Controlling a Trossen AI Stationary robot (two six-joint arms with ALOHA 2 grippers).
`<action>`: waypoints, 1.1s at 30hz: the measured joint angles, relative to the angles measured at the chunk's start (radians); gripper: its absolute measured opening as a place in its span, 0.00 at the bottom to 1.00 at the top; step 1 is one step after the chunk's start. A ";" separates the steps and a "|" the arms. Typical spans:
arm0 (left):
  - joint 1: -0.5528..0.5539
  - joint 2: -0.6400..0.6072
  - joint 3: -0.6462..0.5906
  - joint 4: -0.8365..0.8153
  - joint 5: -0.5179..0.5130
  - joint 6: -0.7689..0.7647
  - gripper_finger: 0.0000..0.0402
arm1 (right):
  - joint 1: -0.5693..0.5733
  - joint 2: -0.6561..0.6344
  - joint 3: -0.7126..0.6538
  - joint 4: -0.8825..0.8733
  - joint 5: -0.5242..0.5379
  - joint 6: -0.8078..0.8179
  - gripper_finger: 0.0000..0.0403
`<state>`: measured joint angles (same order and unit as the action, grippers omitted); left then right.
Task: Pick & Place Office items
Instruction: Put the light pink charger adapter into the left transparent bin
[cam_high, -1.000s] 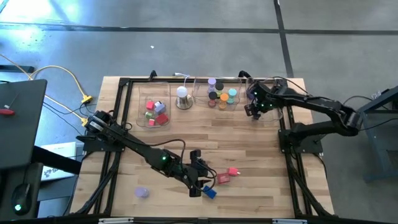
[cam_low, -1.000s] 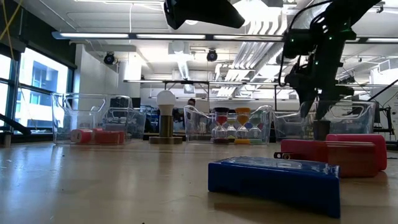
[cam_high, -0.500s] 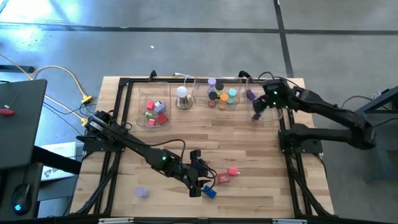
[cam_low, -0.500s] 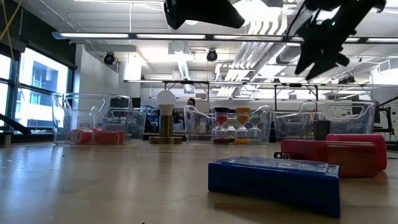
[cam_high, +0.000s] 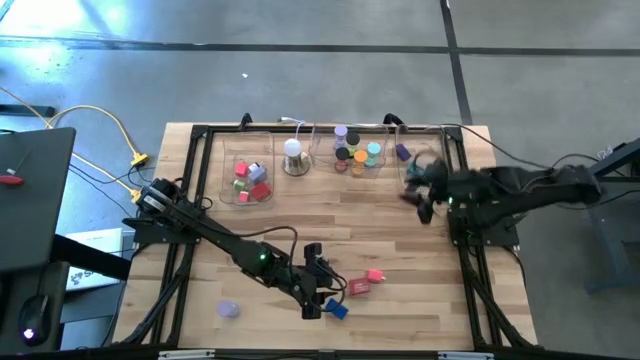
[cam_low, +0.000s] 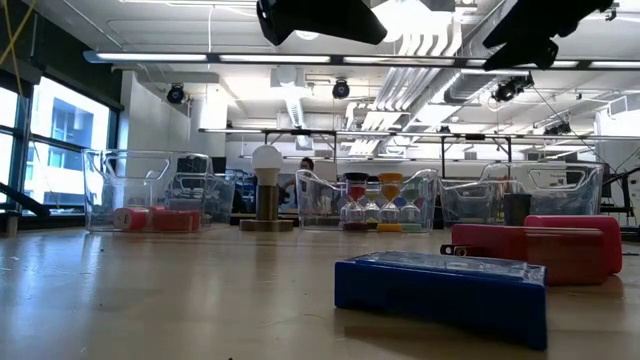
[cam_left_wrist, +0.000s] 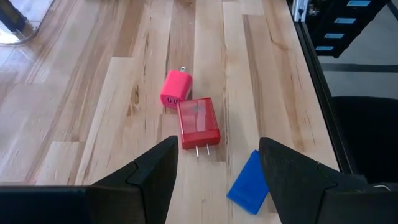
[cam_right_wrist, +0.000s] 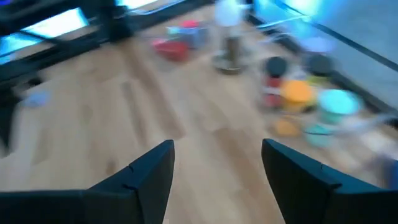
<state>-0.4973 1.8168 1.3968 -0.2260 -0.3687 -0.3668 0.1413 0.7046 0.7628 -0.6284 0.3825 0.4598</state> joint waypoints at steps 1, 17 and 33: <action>-0.002 0.000 0.000 0.000 0.000 0.000 0.54 | 0.058 0.004 -0.019 0.035 0.021 0.005 0.57; 0.003 0.032 -0.001 0.007 -0.002 0.000 0.54 | 0.461 0.202 -0.356 0.733 -0.026 -0.122 0.57; 0.017 0.079 -0.001 0.039 0.007 0.024 0.54 | 0.461 0.383 -0.356 0.888 -0.084 -0.078 0.74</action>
<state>-0.4802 1.8954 1.3956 -0.1871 -0.3618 -0.3425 0.6025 1.0880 0.4068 0.2599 0.2982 0.3821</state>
